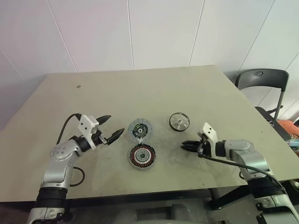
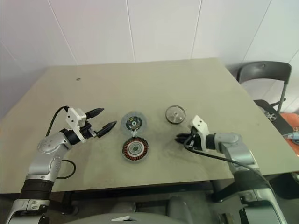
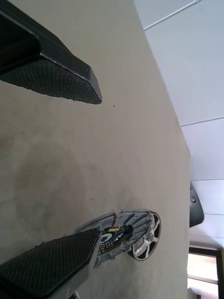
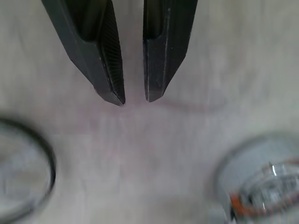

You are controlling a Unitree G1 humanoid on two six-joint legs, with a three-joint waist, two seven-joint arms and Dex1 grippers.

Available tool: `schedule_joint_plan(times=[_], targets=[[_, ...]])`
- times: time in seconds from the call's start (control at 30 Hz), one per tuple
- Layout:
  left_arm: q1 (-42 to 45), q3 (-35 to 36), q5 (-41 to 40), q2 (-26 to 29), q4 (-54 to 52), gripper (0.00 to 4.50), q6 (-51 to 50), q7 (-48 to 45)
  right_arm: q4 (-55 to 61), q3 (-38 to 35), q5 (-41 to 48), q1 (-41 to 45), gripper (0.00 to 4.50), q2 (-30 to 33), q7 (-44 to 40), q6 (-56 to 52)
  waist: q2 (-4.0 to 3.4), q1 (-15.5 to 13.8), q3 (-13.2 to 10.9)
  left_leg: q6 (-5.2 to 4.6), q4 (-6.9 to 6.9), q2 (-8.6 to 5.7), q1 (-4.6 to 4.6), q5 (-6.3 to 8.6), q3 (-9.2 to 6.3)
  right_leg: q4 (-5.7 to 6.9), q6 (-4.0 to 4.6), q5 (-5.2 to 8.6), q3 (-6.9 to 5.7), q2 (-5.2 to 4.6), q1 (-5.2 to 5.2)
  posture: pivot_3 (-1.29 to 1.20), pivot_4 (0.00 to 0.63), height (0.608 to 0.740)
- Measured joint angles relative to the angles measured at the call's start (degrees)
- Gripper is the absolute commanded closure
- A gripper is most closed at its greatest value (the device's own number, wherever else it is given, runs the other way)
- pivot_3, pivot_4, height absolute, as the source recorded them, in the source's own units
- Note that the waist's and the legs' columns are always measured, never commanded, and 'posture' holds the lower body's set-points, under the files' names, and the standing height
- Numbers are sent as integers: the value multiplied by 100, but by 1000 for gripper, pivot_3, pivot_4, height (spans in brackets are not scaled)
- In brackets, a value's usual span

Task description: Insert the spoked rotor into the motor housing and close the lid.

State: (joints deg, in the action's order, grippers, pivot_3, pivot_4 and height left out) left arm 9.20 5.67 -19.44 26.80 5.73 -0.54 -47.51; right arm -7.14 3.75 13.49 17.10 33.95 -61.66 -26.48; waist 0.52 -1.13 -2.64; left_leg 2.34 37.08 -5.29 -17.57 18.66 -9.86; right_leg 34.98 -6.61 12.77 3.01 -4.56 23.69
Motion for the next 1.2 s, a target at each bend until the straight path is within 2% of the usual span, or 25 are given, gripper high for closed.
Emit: schedule_joint_plan(times=[0.23,0.8,1.2], targets=[[-2,54,0,6,146,0,193,-78,156,0,202,107,3774,-21,58,-152,-3,-105,-2,-11,-2,1,-4,15,4,-22,2,-2,-2,1,0,0,0,740],[-60,259,-122,-5,151,0,219,20,243,172,457,380,3774,-383,189,-313,-3,-111,-1,-27,-5,1,-28,26,5,-71,3,-27,-2,2,2,0,0,740],[-171,301,-247,-4,151,0,216,-75,259,198,650,615,3774,-846,408,-415,-4,-107,0,-23,4,2,-77,24,12,-68,4,-52,-2,3,65,0,0,740]])
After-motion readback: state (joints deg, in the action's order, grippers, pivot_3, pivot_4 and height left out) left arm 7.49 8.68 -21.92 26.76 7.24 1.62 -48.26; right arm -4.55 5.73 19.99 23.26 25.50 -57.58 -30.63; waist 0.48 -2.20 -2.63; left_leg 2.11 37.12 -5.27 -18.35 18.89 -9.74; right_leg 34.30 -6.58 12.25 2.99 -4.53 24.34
